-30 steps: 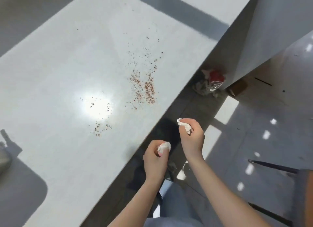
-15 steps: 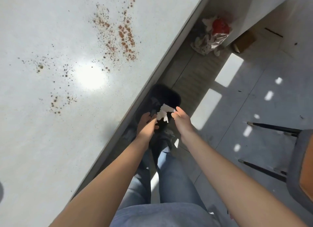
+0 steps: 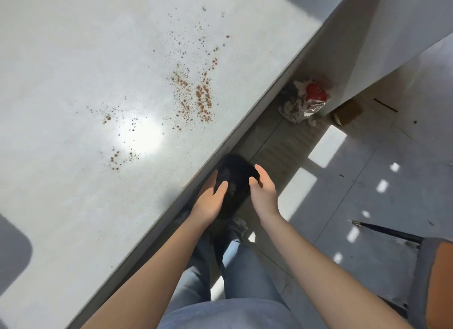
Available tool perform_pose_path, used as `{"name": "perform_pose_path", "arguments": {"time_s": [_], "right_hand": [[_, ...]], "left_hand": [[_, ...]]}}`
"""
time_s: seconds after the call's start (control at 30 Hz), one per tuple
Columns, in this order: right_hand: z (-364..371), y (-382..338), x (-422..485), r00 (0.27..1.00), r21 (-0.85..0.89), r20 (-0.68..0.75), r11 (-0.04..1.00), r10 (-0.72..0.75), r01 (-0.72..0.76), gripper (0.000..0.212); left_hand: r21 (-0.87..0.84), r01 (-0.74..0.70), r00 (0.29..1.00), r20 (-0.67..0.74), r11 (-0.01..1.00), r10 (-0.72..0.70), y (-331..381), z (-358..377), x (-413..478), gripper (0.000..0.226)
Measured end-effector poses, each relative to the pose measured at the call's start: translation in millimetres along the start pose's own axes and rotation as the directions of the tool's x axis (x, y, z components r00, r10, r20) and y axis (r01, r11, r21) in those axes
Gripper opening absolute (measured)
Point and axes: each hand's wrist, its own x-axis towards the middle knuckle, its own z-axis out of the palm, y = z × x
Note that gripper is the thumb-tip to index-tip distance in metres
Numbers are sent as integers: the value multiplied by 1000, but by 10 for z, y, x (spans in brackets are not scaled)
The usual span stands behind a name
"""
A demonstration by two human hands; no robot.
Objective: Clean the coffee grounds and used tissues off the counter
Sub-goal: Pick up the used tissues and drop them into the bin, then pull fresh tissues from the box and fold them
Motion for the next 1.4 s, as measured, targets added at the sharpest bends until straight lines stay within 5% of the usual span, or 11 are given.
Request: {"name": "perform_pose_path", "arguments": {"time_s": [0.17,0.33,0.47,0.6,0.73,0.83,1.0,1.2,1.27,1.4], "right_hand": [[-204,-472,-205,965,-110,10,959,-263,263,47],[-296,-1111,-473,829,-169,36,814,-559,556,47],[-140,-1757,-792,658,-216,112,628,-745,748,46],[238,-2401,-1320,442,-213,169,405,-881,889,46],[874,-2817,-2083,238,-46,206,234,-949,971,48],[1505,-2932,-2786,163,154,252,206,-954,966,51],[2587,-2834,-3909,6,419,336,155,-942,895,50],[3728,-2614,-4742,-156,508,395,73,-905,858,46],[4067,-2533,-4862,-126,539,443,151,-888,829,44],[4640,-2296,-4833,125,431,593,445,-796,785,40]], "left_hand": [[80,-232,972,43,969,229,154,-182,-479,58],[170,-464,882,0,869,471,649,-452,-972,56],[399,-622,648,-220,673,729,984,-884,-1494,62],[629,-554,410,-363,545,837,1068,-1490,-2007,65],[679,-530,218,-471,509,855,829,-2137,-2641,66],[734,-456,121,-509,503,852,429,-2637,-3129,67],[781,-231,62,-583,580,810,-482,-3541,-3803,66],[610,-260,23,-771,748,637,-1571,-4477,-4207,67],[526,-289,45,-827,799,561,-1840,-4715,-4205,68],[323,-396,209,-880,860,427,-2279,-5034,-3986,65]]}}
